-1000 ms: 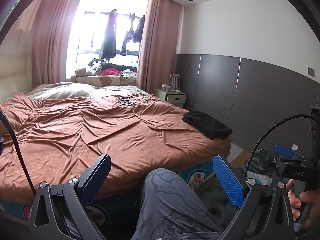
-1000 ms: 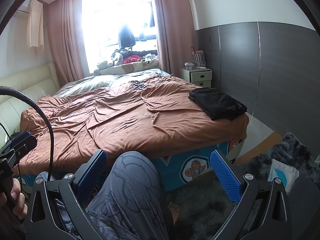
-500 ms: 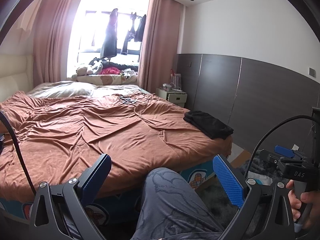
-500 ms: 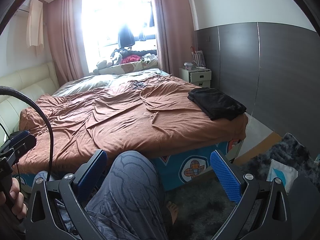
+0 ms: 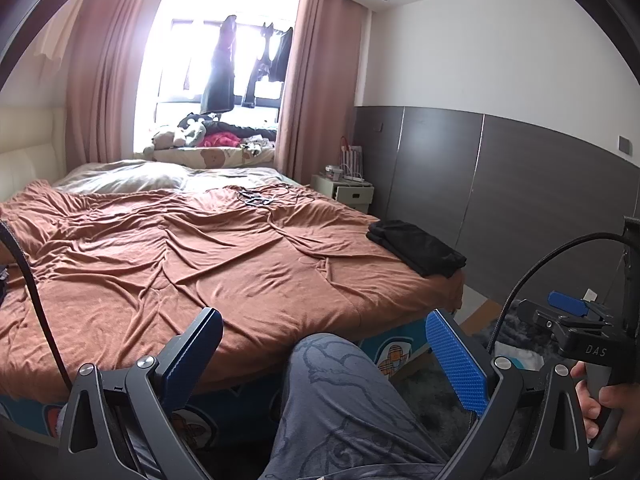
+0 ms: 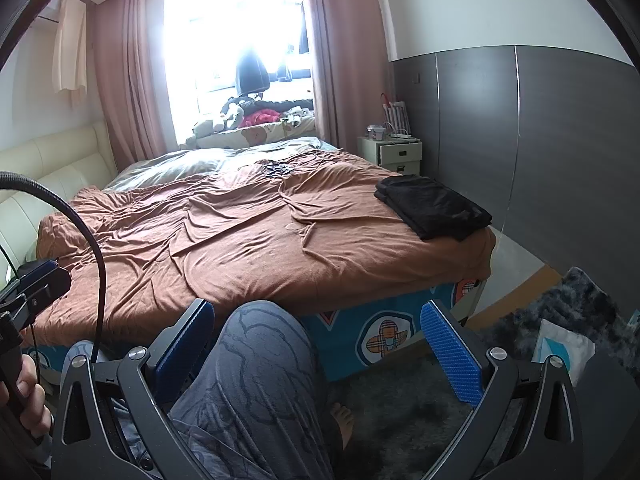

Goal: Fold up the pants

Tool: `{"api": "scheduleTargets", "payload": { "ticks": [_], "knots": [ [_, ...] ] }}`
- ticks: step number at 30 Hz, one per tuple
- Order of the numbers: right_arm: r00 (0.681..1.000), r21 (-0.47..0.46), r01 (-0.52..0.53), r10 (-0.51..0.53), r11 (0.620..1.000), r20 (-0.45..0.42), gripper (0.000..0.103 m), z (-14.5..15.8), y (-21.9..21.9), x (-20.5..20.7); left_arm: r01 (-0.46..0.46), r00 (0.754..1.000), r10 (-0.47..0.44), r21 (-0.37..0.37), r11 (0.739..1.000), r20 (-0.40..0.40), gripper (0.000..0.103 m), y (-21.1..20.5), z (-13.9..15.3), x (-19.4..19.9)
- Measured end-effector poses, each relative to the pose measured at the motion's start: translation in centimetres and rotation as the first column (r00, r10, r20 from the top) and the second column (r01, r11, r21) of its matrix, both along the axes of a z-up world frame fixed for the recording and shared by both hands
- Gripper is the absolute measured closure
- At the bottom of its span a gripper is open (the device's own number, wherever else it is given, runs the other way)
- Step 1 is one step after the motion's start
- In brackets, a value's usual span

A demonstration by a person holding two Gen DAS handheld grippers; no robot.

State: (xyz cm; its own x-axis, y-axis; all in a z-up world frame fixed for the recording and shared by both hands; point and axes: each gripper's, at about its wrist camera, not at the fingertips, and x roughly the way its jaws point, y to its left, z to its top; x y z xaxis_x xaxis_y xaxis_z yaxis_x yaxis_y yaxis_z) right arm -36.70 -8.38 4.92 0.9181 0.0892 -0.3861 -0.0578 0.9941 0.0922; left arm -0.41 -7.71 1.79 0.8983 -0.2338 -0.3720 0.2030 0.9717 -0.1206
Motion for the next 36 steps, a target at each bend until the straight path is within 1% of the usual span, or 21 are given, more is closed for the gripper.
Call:
{"api": "scheduleTargets", "payload": {
  "ticks": [25,31,36],
  "knots": [
    [1.000,-0.010,-0.008,0.008,1.000,0.005,0.000,0.2,-0.5,-0.2,-0.001,1.000,0.001,-0.009,1.000,-0.009,0.001,0.3,0.1,0.1],
    [1.000,-0.014,-0.011,0.011,1.000,0.010,0.000,0.2,-0.6,-0.3,0.002,1.000,-0.002,-0.004,1.000,0.014,0.001,0.1,0.3,-0.4],
    [1.000,-0.012,-0.015,0.016,1.000,0.017,0.000,0.3,-0.5,-0.6,-0.004,1.000,0.004,0.001,1.000,0.018,0.001,0.2,0.3,-0.9]
  ]
}}
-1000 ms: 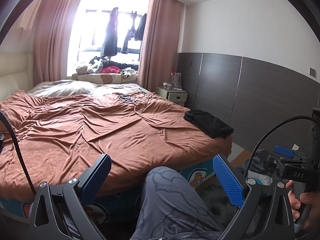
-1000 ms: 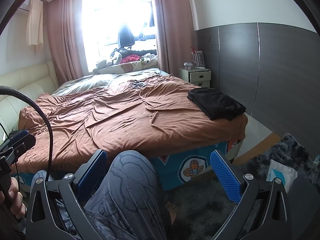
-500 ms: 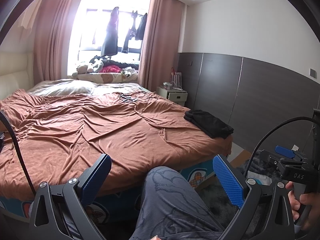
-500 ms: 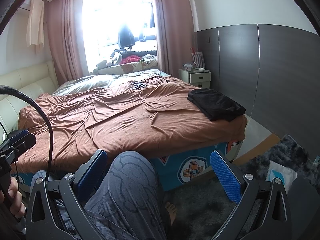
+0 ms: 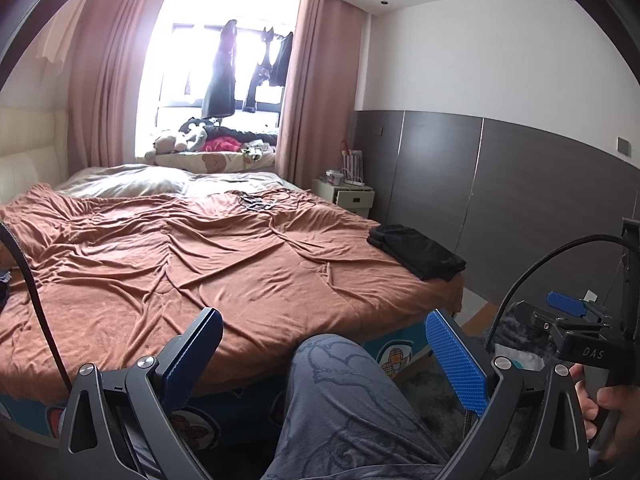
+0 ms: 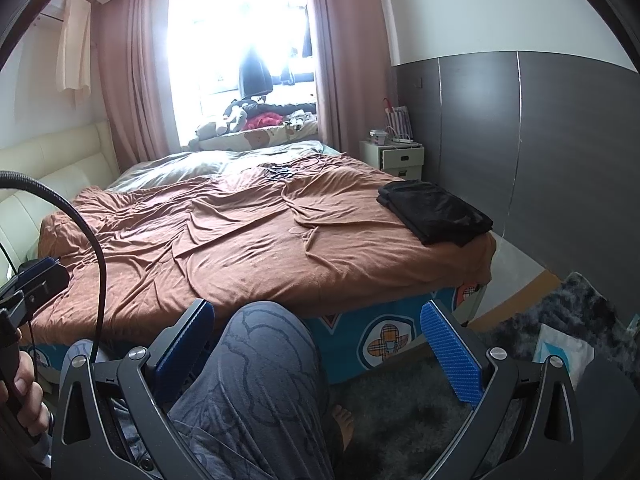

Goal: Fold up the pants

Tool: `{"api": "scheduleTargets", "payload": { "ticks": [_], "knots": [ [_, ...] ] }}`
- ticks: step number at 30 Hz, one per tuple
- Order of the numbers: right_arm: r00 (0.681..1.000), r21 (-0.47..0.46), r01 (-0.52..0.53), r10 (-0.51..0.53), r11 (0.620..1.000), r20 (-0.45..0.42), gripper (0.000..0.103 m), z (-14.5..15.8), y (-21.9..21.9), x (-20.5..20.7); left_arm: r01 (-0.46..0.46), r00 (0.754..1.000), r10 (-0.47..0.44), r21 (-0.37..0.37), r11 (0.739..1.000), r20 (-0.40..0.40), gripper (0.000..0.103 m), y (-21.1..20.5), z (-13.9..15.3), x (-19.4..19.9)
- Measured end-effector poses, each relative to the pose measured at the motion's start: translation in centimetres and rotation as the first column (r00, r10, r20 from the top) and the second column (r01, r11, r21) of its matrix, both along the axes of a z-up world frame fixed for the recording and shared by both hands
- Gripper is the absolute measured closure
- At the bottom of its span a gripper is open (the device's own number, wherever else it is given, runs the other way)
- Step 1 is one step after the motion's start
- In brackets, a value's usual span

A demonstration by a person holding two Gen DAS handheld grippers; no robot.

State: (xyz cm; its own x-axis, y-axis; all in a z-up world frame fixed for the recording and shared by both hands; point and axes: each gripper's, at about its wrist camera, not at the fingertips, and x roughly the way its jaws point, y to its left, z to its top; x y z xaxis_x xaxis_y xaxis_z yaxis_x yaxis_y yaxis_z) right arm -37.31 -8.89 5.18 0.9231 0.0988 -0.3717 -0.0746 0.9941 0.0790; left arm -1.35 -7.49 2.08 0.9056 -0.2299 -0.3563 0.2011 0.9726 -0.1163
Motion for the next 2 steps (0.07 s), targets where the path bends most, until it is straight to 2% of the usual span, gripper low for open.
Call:
{"api": "scheduleTargets", "payload": {
  "ticks": [2],
  "knots": [
    [1.000,-0.004,-0.005,0.005,1.000,0.005,0.000,0.02,0.09,-0.26,-0.008,1.000,0.008,-0.003,1.000,0.001,0.001,0.26,0.00,-0.15]
  ]
}}
